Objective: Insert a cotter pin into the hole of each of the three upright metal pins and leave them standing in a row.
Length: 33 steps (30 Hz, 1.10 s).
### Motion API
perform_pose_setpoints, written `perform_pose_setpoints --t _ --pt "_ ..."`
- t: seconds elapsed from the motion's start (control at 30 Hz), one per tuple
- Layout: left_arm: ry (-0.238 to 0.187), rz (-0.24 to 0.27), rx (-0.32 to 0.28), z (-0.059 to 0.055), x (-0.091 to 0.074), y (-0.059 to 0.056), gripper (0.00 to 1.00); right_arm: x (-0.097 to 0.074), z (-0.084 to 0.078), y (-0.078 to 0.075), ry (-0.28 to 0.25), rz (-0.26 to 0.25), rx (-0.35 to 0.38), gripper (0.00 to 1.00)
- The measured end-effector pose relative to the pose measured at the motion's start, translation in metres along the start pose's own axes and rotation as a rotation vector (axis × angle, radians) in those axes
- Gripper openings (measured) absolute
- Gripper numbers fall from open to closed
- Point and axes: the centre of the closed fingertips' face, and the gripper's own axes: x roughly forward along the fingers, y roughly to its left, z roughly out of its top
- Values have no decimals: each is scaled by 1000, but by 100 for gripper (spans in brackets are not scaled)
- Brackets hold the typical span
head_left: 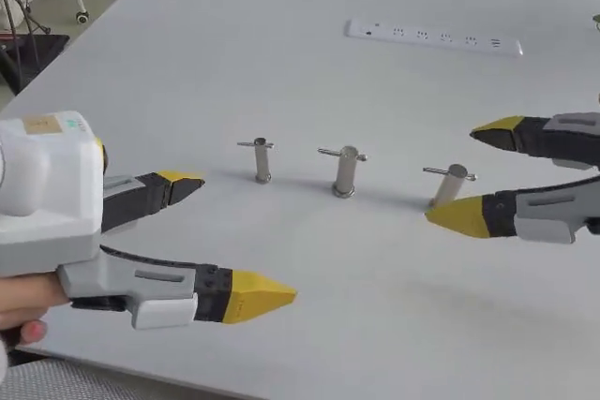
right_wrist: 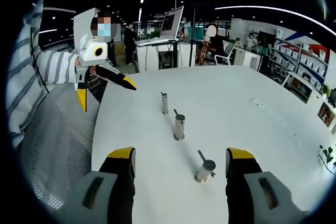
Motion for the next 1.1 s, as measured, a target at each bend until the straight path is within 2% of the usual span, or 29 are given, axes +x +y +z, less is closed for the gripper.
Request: perform_pose_setpoints --t 0.1,0.2,0.3,0.4,0.5,0.57,0.67,0.77,0.87,1.1 --pt "0 1 -1 1 -2 3 99 -7 -1 2 -6 -23 43 73" --pt "-7 8 -13 2 -4 7 99 -16 -3 2 -16 -73 109 77" --pt "-3 14 -23 3 -5 10 99 -21 -5 4 -22 -94 149 78" --pt "-1 17 -33 4 -8 13 99 -25 -7 3 -41 -154 238 80" --pt "-3 27 -42 5 -11 17 99 -27 -11 9 -57 -167 306 84" --pt "-8 36 -52 6 -13 20 99 -27 -15 16 -53 -150 311 83" --pt "-8 40 -62 4 -15 22 99 -25 -24 22 -22 -143 328 86" --pt "9 43 -73 -1 -16 23 99 -26 -36 24 24 -158 346 89" --pt "16 46 -80 -5 -15 25 99 -26 -43 24 33 -168 396 91" --pt "25 54 -98 -7 -14 28 99 -27 -59 32 75 -182 439 91"
